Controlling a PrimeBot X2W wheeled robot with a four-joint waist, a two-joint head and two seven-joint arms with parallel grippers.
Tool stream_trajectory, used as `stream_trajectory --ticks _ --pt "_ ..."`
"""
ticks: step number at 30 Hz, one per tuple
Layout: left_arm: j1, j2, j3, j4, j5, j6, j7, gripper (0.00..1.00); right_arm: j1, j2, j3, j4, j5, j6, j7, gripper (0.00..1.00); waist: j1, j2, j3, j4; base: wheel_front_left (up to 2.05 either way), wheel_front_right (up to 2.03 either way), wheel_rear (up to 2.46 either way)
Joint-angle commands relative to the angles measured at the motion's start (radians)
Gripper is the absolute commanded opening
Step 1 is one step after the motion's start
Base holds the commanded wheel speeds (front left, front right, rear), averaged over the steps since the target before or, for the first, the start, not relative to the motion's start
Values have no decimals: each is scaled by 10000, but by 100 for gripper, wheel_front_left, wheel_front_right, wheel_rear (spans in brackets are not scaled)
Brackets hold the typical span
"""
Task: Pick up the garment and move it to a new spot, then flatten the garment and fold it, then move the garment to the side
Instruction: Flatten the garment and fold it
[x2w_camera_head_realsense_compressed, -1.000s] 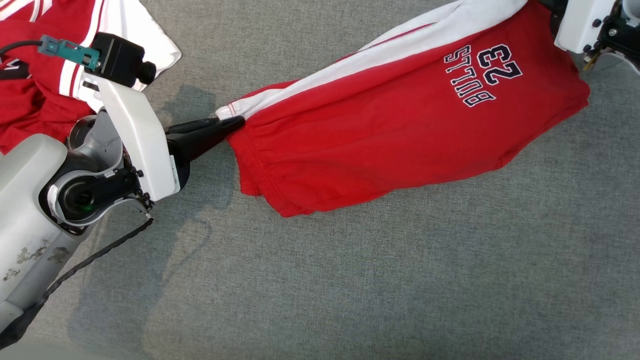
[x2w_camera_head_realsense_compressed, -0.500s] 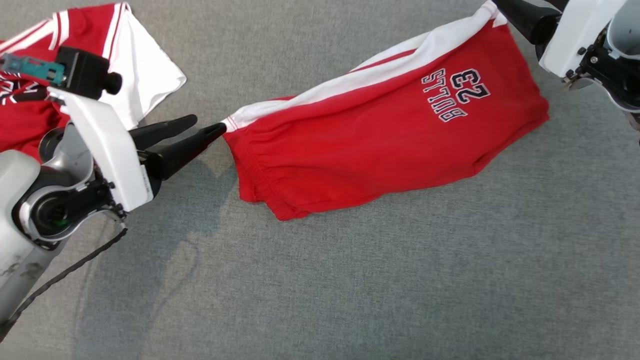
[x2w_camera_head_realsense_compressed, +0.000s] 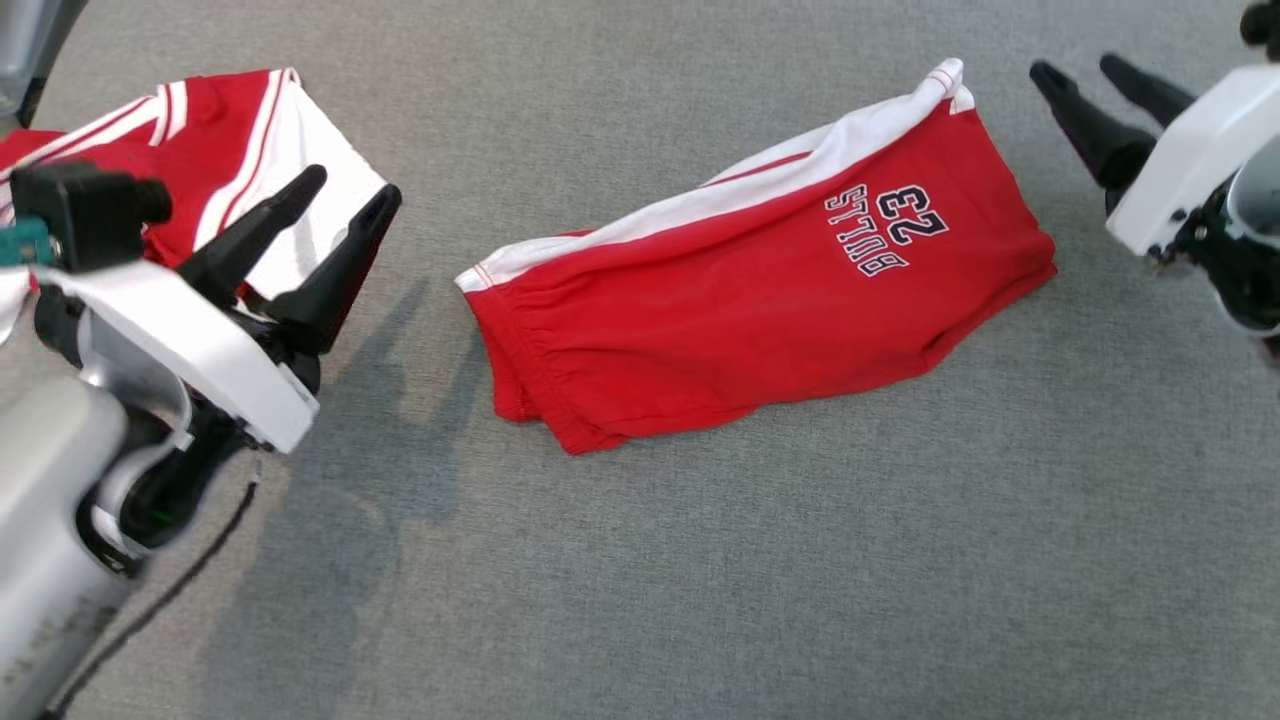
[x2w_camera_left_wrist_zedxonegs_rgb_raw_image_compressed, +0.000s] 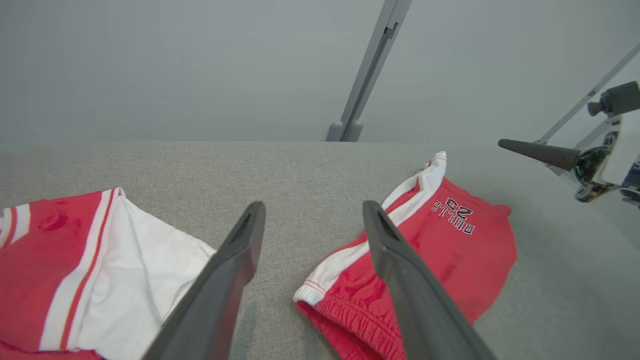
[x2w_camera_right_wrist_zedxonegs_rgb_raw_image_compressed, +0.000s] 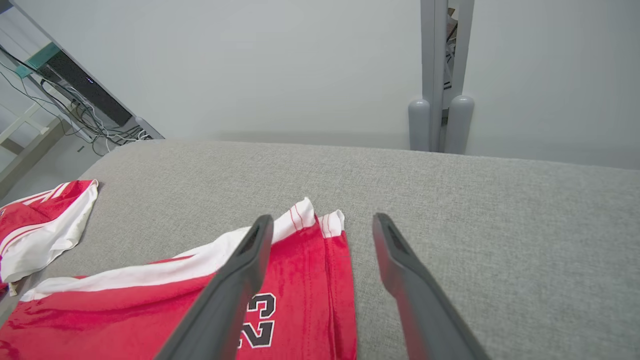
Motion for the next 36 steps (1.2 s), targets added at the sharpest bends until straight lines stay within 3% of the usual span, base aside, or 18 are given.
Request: stream_trajectory --ticks 1,8,15,16,22,26,29,30,36 --pt "383 -100 118 -52 322 340 -737 100 349 98 52 258 139 2 -135 100 -1 0 -140 145 0 0 0" --pt "1447 -564 411 -316 1013 1172 -2553 100 891 284 278 1190 424 2 -65 100 -1 0 -315 468 0 0 0" --pt "2857 -1478 1514 -866 1948 1617 -2888 100 1043 487 437 2374 740 2 676 100 -1 0 -329 944 0 0 0" --pt "3432 -1937 1860 -957 2164 1506 -2882 100 1079 592 350 2775 1039 2 1100 100 -1 0 -327 1096 0 0 0" --pt "4419 -2740 2534 -716 2570 1000 -2883 100 1357 1052 388 3570 1676 2 2777 100 -1 0 -437 1407 0 0 0" --pt "4697 -3032 2724 -436 2789 703 -2884 100 1419 1271 343 3540 1881 3 3206 100 -1 0 -546 1493 0 0 0" --pt "4726 -3220 2822 -298 2989 552 -2885 100 1393 1278 324 3377 1878 5 3135 8 -1 0 -619 1496 0 0 0" --pt "4747 -3269 2860 -256 3056 510 -2885 100 1397 1260 325 3361 1866 5 3079 0 -1 0 -654 1488 0 0 0" --pt "4957 -3636 3366 -240 3656 348 -2884 100 1324 1129 349 3309 1647 3 2411 0 -1 0 -951 1289 0 0 0"
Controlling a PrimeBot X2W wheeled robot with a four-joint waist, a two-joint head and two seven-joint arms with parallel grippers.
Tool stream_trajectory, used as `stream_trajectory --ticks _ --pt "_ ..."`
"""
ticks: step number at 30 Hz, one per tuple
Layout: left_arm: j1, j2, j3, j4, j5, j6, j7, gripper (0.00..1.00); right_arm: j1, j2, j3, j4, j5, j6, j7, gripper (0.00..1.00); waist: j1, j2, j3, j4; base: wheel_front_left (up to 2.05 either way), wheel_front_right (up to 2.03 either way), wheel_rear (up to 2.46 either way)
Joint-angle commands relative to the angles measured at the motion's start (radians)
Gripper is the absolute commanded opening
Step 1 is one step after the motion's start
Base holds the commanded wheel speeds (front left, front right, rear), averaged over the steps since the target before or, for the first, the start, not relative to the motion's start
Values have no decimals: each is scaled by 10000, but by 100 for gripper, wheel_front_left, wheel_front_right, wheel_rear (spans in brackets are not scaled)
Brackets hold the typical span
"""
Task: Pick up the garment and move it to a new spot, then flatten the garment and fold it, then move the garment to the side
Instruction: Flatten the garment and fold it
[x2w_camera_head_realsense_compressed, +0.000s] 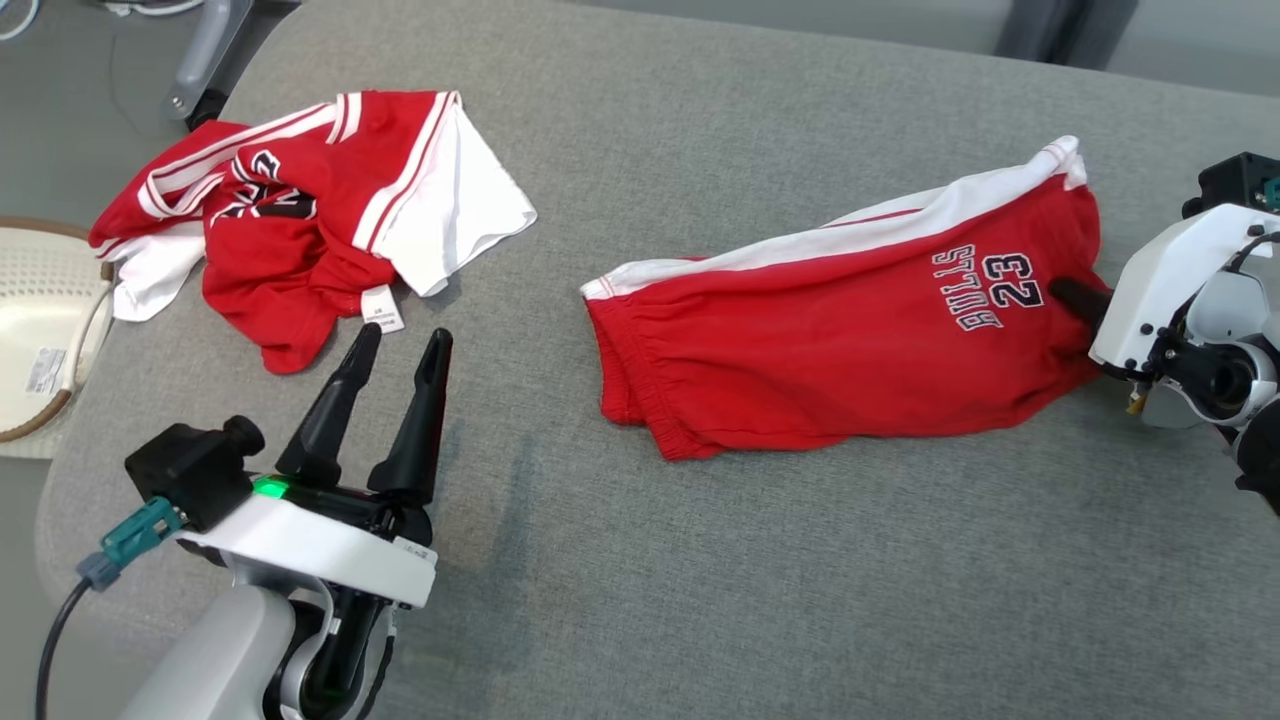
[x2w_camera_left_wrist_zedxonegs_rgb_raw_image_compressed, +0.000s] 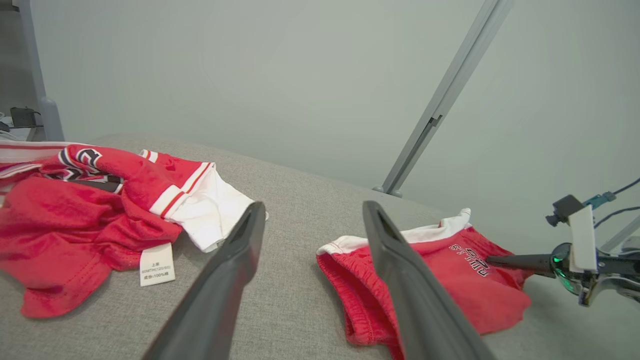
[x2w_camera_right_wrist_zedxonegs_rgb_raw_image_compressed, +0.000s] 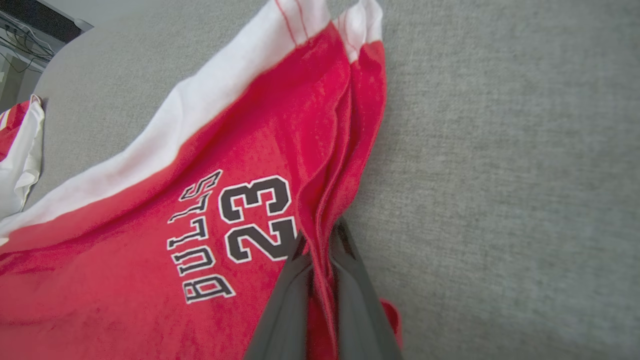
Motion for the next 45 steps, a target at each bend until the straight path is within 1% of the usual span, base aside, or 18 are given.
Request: stream_trajectory --ticks 1,6,10,11,19,21,24,27,32,36,42,45 --pt "190 -99 139 -4 124 -78 -7 100 164 -53 -21 -37 7 5 -171 0 0 0 -133 -125 0 0 0" --pt "505 -331 548 120 576 -219 -8 100 505 -115 -201 -308 250 5 -501 0 0 0 -529 -463 0 0 0" --pt "803 -527 901 80 1020 -265 -8 100 926 -189 -400 -652 506 4 -907 0 0 0 -868 -811 0 0 0" --pt "803 -527 901 80 1020 -265 -8 100 926 -189 -400 -652 506 4 -907 0 0 0 -868 -811 0 0 0" --pt "1748 -1174 2029 19 1761 -341 -8 100 1930 -317 -846 -1663 912 5 -1992 0 0 0 -1289 -1628 0 0 0" --pt "1941 -1253 2340 71 2089 -305 -8 100 2248 -331 -881 -1954 933 5 -2244 0 0 0 -1393 -1848 0 0 0" --pt "2218 -1269 2600 205 2992 -241 -7 100 2613 -451 -953 -2234 950 4 -2633 0 0 0 -1571 -2141 0 0 0" --pt "2494 -1497 2931 205 3625 -272 -8 100 2943 -585 -969 -2467 922 4 -2891 0 0 0 -1727 -2363 0 0 0" --pt "2866 -2030 3378 184 4294 -352 -8 100 3340 -962 -985 -2815 893 4 -3111 0 0 0 -1905 -2582 0 0 0" --pt "3018 -2407 3621 238 4700 -517 -8 100 3501 -1204 -1007 -3026 848 4 -3218 0 0 0 -1955 -2663 0 0 0" --pt "3013 -2696 3834 418 5030 -838 -8 100 3151 -1359 -857 -3171 460 5 -3279 0 0 0 -1909 -2682 0 0 0" --pt "2917 -2781 3864 533 5140 -979 -8 100 2769 -1240 -741 -3183 259 5 -3172 0 0 0 -1906 -2572 0 0 0"
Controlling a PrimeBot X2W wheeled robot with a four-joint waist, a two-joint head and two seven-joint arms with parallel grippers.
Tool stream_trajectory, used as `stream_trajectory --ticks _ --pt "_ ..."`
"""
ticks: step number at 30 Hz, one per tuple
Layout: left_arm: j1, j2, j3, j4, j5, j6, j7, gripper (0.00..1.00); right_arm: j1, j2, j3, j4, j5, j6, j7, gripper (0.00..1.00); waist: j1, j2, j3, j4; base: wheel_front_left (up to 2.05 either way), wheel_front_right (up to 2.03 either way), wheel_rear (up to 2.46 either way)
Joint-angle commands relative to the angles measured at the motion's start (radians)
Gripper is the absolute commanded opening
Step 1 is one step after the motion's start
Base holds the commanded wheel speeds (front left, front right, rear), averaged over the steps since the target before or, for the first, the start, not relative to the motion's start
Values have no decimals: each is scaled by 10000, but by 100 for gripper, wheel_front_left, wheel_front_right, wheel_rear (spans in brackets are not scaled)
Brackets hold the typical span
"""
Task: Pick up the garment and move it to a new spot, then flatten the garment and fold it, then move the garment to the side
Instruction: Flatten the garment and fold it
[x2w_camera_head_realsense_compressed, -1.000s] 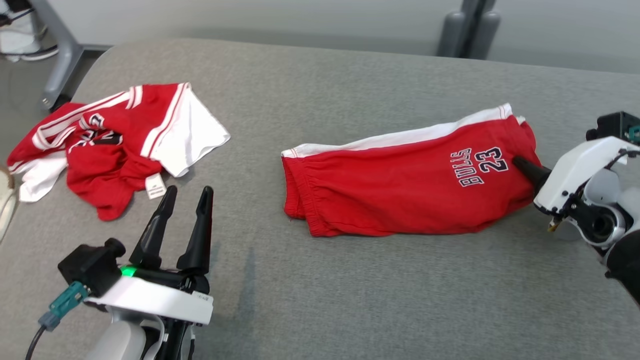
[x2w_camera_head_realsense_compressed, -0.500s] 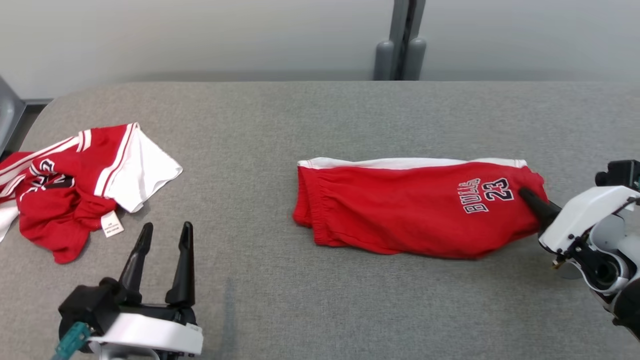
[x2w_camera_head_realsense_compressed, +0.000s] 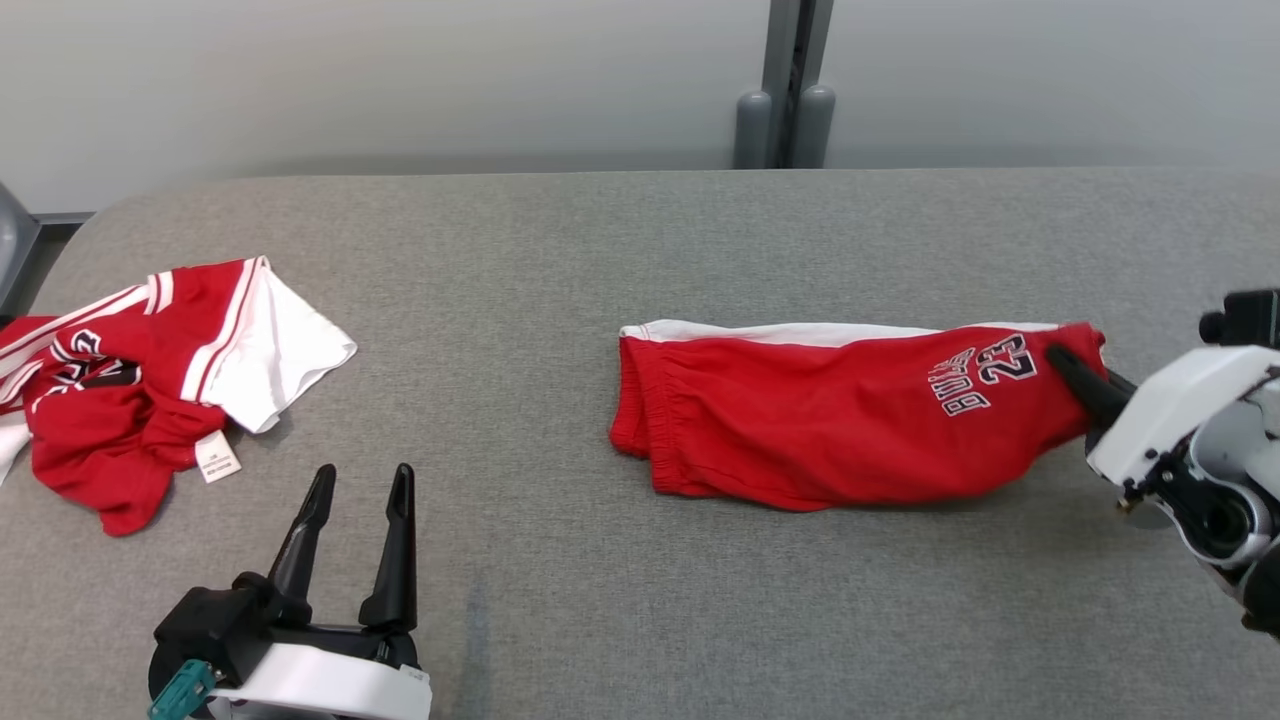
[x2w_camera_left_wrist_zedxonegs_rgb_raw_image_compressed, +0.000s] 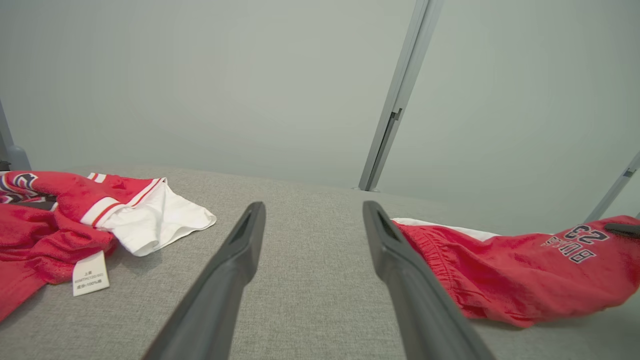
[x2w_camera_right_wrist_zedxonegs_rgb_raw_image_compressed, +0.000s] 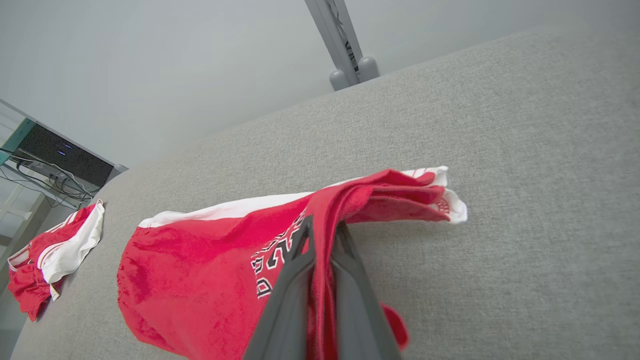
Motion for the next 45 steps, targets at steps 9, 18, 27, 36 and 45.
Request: stream_trajectory --ticks 9,18,27,36,45 --pt "-316 -257 52 439 142 -349 -3 100 -1376 750 660 -72 -903 4 441 0 0 -1 20 878 0 0 0" --pt "-532 -406 -123 698 76 -531 -3 100 -1968 1786 1246 856 -1163 5 1193 0 0 -1 226 1814 0 0 0" --pt "-703 -462 -177 905 14 -612 -3 100 -1805 2826 1576 1760 -1023 5 1325 0 0 -1 411 2595 0 0 0" --pt "-713 -468 -119 1067 23 -639 -1 100 -2041 3453 1910 2078 -1191 4 1227 100 0 -1 311 2348 0 0 0" --pt "-500 -463 98 1140 196 -663 -3 100 -1757 2849 1692 466 -885 4 181 100 0 -1 -257 1345 0 0 0"
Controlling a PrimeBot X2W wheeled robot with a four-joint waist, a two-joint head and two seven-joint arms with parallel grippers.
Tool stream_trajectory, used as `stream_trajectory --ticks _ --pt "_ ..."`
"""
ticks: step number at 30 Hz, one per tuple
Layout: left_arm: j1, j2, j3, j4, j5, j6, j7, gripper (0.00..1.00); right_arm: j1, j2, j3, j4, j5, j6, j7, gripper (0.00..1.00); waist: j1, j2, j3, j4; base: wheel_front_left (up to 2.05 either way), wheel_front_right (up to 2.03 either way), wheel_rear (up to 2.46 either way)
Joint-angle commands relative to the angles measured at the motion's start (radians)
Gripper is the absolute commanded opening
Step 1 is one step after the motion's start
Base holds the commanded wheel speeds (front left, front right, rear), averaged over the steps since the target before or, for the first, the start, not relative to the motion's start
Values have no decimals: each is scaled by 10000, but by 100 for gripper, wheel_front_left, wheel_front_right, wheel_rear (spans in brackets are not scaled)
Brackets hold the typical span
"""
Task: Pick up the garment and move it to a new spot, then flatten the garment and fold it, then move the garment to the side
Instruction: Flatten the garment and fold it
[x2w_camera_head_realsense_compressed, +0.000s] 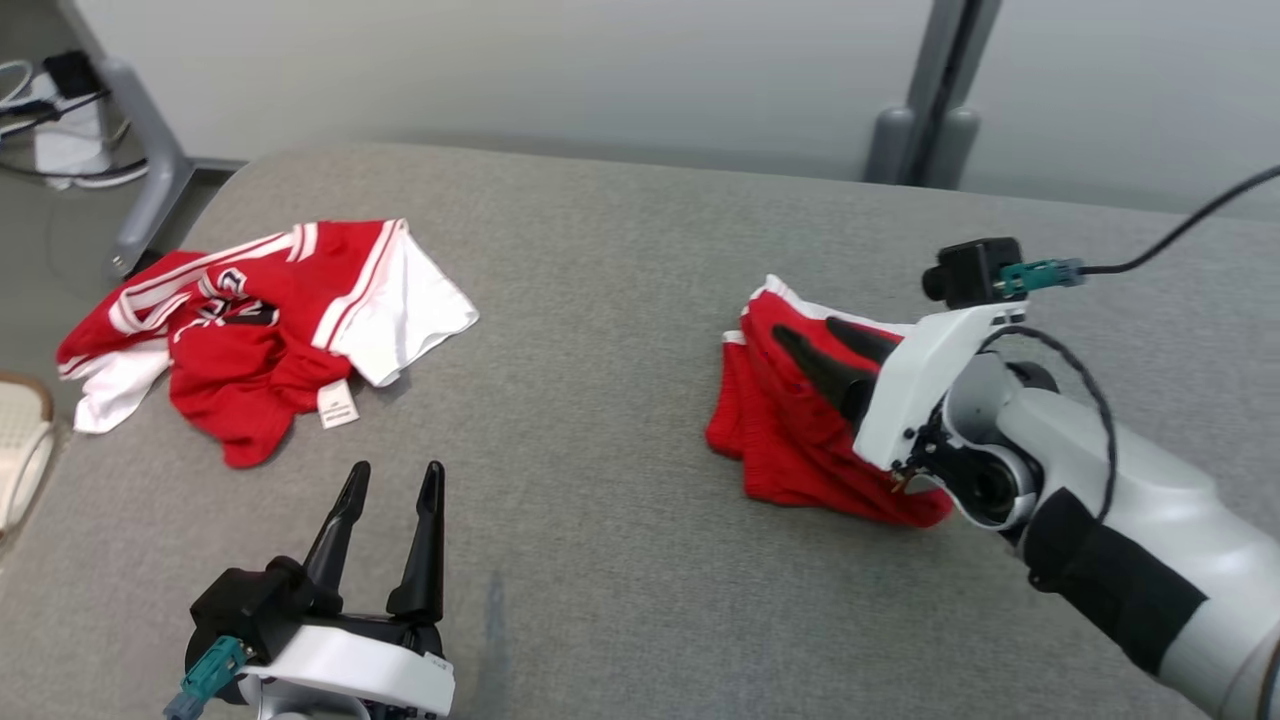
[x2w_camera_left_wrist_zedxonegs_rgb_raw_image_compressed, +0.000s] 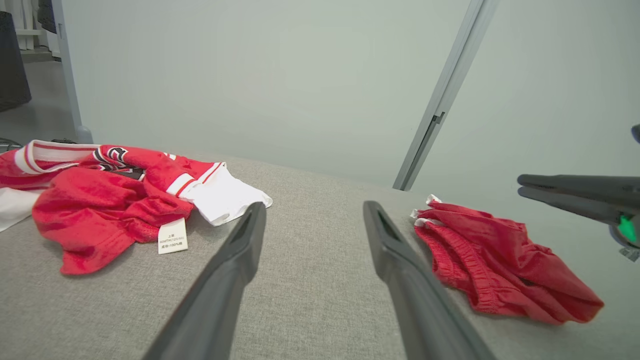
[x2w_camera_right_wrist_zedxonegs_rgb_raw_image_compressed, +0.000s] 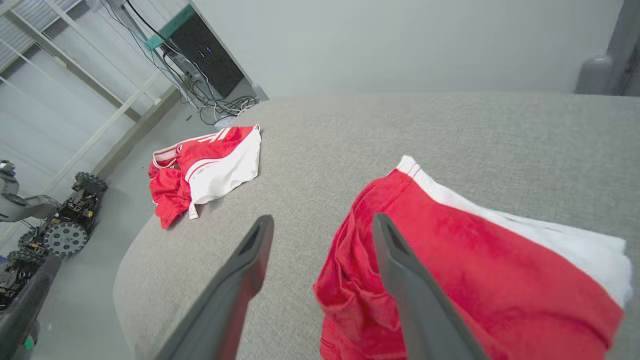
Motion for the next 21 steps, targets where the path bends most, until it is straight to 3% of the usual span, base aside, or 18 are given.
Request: stream_trajectory --ticks 1,6,11,20,21 --pt "88 37 105 -9 84 -31 -3 100 156 -289 -82 -250 66 3 -247 100 0 0 -256 -393 0 0 0" --pt "207 37 198 -99 178 -46 -3 100 236 -1146 -283 -505 -139 2 -1065 100 0 0 -363 -947 0 0 0" --pt "157 35 143 -157 144 -71 -3 100 376 -1461 -516 -66 -192 2 -1676 100 0 0 -295 -1160 0 0 0" --pt "-18 35 -9 -153 95 -91 -2 100 277 -1024 -662 1355 -610 2 -2364 100 0 0 -89 -966 0 0 0" --pt "-49 36 -28 -145 87 -94 -2 100 246 -931 -600 1530 -710 2 -2363 79 0 0 -59 -883 0 0 0"
